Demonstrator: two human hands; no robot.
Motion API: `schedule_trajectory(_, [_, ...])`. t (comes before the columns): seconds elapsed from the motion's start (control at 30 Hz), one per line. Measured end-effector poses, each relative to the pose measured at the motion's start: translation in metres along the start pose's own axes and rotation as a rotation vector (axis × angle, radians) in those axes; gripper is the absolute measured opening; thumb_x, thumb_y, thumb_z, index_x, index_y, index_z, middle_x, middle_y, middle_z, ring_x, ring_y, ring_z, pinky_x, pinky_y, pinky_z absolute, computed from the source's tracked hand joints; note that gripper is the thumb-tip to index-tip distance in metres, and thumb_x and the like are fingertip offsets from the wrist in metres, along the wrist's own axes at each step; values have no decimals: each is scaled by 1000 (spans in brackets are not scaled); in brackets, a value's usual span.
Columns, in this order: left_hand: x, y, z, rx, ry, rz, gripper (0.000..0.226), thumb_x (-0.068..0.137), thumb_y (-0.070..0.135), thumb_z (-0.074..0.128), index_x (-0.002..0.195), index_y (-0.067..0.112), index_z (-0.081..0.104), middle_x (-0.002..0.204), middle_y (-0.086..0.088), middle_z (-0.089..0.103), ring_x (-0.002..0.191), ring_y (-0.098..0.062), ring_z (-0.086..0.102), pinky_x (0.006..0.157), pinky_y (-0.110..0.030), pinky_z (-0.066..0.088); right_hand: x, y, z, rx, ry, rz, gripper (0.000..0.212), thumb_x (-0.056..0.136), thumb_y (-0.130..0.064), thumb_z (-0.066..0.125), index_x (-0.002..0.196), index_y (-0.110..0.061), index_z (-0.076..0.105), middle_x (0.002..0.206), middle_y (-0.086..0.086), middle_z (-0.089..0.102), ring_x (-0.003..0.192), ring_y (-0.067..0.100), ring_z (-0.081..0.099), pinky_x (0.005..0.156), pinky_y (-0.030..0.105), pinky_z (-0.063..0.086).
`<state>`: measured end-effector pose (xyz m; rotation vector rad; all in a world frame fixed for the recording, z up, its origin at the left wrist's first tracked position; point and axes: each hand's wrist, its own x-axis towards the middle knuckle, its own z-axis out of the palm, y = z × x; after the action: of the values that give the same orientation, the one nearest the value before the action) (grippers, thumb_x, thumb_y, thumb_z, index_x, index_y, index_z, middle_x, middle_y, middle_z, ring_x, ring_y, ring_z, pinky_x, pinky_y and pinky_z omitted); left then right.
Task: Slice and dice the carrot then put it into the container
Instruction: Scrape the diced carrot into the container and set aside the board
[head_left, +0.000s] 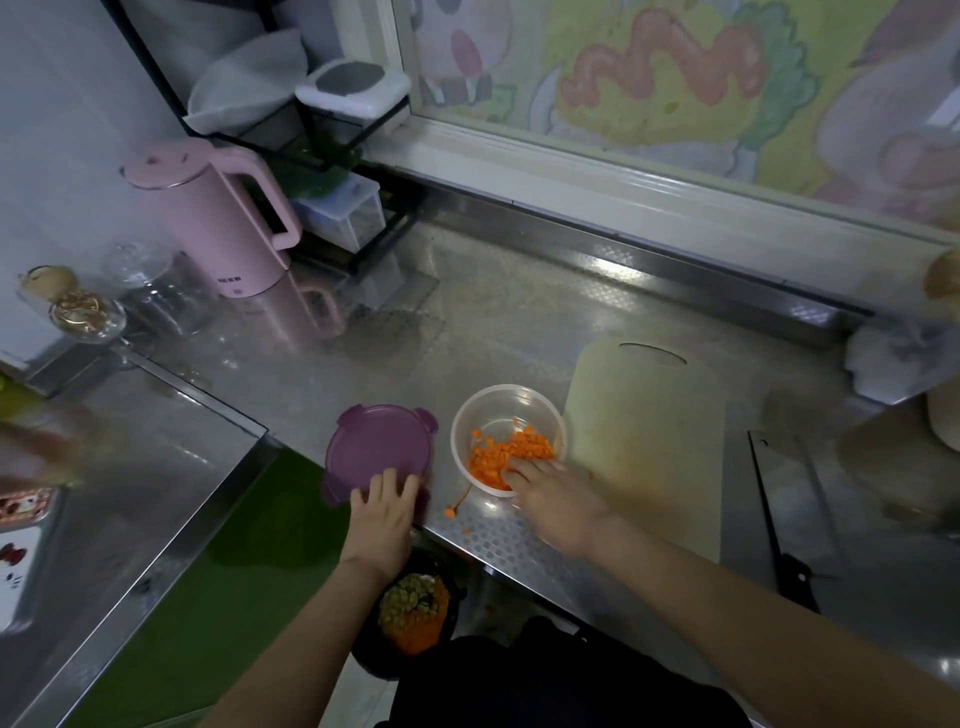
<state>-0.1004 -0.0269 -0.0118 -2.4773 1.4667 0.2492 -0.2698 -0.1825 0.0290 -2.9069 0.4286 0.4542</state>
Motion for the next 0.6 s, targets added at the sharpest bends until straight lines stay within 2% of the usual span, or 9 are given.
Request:
schedule_trajectory(0.07, [0,-1,4,33,52,-7,75,35,12,83,98,12,43,85,-11,53,75,-28,54,60,-37,45,0,0,0,-6,-3,4,58,93,-10,42,148,-9,21,156,10,17,140,25,22,116,33,13])
schedule_trajectory(0.1, [1,-1,4,18,82,-1,74,32,7,83,94,12,43,81,-11,54,71,-28,55,56,-36,45,0,0,0,-9,-2,3,58,94,-10,41,148,-9,21,156,10,17,140,25,23,116,33,13])
schedule_trajectory(0.23, [2,-3,1,-44,164,-6,50,49,-6,78,90,10,55,86,-11,55,76,-30,56,61,-40,49,-1,1,0,11,7,-3,56,95,-10,39,148,-9,22,156,10,18,140,25,23,116,33,14])
schedule_trajectory(0.37, [12,-10,-24,-273,286,-103,24,79,-6,60,98,5,51,99,-15,51,90,-32,52,77,-43,48,-3,0,-1,1,19,-2,54,95,-9,37,148,-9,22,155,8,19,141,24,20,116,33,12])
schedule_trajectory(0.5, [25,10,-69,-605,575,-83,16,84,-4,59,86,5,46,88,-17,47,75,-31,49,65,-43,46,-2,2,5,-5,53,-7,54,96,-9,38,147,-7,23,154,10,23,142,25,19,117,35,10])
schedule_trajectory(0.6, [27,41,-88,-624,654,69,21,75,-5,62,88,7,51,88,-17,50,80,-31,49,70,-42,43,-2,5,13,13,265,-1,61,87,-12,59,142,0,35,146,14,39,139,29,32,117,36,8])
